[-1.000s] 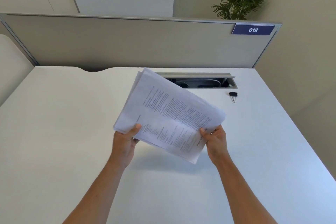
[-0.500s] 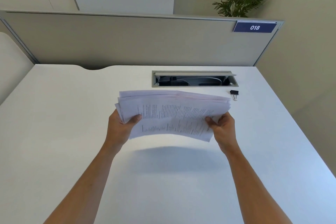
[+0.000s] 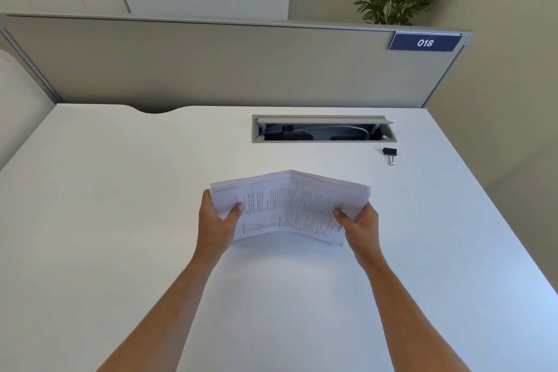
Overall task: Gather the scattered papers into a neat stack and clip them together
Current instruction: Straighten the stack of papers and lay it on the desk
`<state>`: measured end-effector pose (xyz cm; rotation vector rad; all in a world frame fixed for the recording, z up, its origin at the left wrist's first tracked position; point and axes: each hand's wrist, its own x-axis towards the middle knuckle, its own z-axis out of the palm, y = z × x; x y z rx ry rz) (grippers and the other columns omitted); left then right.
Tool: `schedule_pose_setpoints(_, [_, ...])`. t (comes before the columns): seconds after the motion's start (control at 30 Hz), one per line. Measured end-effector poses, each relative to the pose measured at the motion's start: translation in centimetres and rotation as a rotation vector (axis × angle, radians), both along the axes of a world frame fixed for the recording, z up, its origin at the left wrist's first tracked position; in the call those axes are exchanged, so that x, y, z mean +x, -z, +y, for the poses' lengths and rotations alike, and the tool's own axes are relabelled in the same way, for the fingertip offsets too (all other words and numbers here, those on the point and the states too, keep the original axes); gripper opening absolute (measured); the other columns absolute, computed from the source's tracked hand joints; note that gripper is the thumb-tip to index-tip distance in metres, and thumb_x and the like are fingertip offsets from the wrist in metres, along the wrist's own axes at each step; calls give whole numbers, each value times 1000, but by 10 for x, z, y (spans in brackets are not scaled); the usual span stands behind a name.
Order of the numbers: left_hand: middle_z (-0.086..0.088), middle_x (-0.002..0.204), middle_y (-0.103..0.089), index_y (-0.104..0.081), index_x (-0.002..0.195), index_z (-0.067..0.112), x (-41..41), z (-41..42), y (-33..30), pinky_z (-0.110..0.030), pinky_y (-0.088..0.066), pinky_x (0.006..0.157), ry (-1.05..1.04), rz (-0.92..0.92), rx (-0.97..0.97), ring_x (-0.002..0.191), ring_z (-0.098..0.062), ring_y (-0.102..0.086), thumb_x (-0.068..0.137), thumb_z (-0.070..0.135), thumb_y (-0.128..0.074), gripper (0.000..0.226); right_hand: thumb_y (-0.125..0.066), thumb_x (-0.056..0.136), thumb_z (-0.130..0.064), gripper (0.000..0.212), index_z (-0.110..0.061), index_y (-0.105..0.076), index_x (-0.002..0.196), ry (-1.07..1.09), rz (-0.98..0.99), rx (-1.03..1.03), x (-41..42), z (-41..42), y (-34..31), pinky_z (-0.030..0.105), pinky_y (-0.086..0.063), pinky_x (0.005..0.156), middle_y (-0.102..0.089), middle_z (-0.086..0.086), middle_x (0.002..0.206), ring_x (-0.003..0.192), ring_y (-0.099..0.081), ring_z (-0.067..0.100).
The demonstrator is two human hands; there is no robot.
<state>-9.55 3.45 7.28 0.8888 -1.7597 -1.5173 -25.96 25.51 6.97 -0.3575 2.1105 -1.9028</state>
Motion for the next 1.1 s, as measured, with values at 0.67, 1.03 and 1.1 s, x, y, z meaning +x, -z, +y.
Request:
schedule_pose_setpoints(0.67, [0, 112, -58, -47, 115, 28, 13, 5, 7, -33, -53, 94, 18, 10, -22, 104, -18, -59, 77, -3, -78, 59, -69, 82, 11, 35, -22, -67, 95, -22, -21, -6, -2, 8, 15, 28, -54, 80, -73, 0, 97, 93, -69, 18])
schedule_pose_setpoints(1.03, [-6, 117, -62, -49, 125, 13, 16, 4, 26, -29, -52, 88, 44, -68, 4, 108, -22, -60, 81, 1, -75, 53, -67, 83, 11, 34, -16, -63, 104, -35, -4, 17, -4, 7, 21, 17, -56, 75, -71, 1, 103, 95, -67, 12])
schedule_pose_setpoints(1.1, [-7, 118, -63, -49, 128, 13, 20, 5, 38, -33, -54, 89, 72, -120, 20, 110, -25, -59, 82, -1, -74, 54, -64, 83, 13, 35, -17, -63, 101, -57, -44, 43, 0, 9, 34, 17, -56, 73, -71, 0, 101, 95, -67, 13])
